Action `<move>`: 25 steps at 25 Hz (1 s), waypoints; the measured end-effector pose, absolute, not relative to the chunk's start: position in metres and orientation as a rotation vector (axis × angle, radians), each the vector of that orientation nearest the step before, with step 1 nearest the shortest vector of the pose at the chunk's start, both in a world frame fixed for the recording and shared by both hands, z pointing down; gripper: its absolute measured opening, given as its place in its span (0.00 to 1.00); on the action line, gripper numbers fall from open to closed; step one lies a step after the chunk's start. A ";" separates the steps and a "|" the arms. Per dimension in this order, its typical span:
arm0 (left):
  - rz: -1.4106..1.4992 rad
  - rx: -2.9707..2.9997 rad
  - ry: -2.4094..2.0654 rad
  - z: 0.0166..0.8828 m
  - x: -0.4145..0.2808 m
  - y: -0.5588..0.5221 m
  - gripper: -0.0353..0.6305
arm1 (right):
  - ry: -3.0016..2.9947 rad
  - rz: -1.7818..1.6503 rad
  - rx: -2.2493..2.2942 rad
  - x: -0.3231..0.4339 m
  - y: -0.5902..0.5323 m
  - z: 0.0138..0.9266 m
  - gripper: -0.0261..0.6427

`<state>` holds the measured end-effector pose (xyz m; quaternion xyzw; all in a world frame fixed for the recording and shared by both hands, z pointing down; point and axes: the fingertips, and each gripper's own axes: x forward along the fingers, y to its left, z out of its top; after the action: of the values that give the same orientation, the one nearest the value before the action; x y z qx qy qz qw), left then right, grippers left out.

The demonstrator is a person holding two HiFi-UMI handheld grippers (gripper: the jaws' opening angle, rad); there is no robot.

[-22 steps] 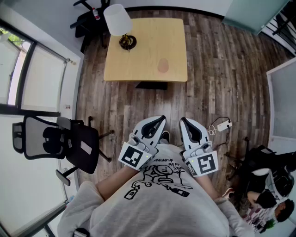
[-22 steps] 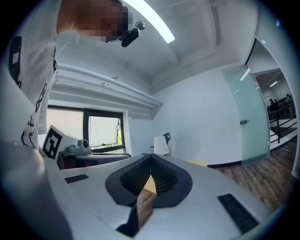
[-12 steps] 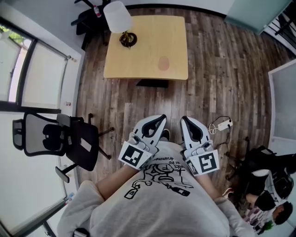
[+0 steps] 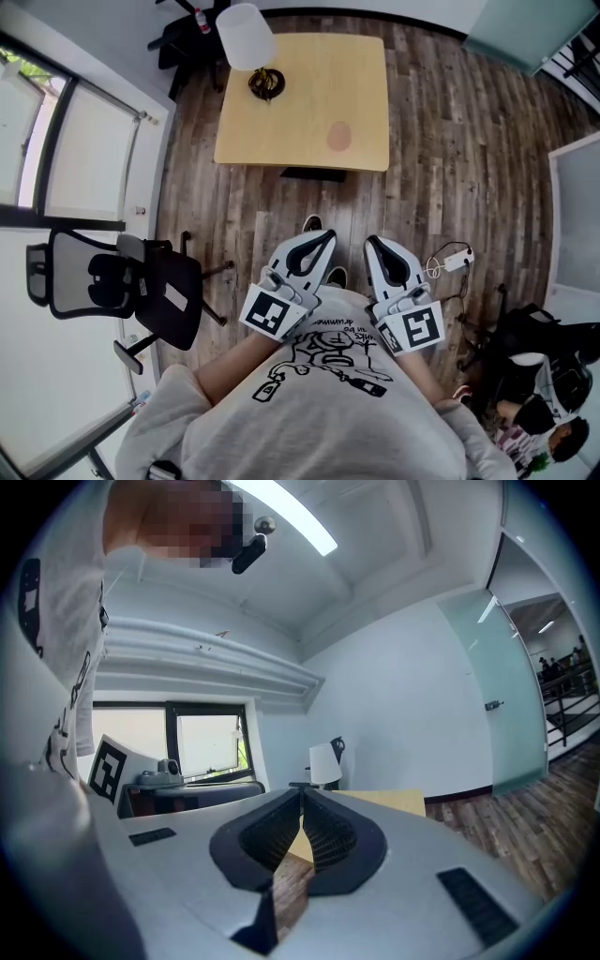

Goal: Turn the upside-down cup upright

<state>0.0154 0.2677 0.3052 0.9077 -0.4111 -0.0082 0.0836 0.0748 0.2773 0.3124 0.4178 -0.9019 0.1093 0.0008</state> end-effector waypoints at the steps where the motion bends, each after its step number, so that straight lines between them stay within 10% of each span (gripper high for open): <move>1: -0.031 2.706 -1.236 0.305 0.011 0.259 0.07 | -2.825 0.350 1.311 0.073 0.271 0.314 0.08; 25: -0.067 2.794 -1.071 0.294 -0.047 0.057 0.07 | -2.740 0.241 1.396 0.011 0.074 0.298 0.08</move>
<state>-0.0472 0.0567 0.2942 0.9310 -0.3568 -0.0222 0.0744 0.0106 0.0736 0.2976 0.4523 -0.8880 0.0780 0.0288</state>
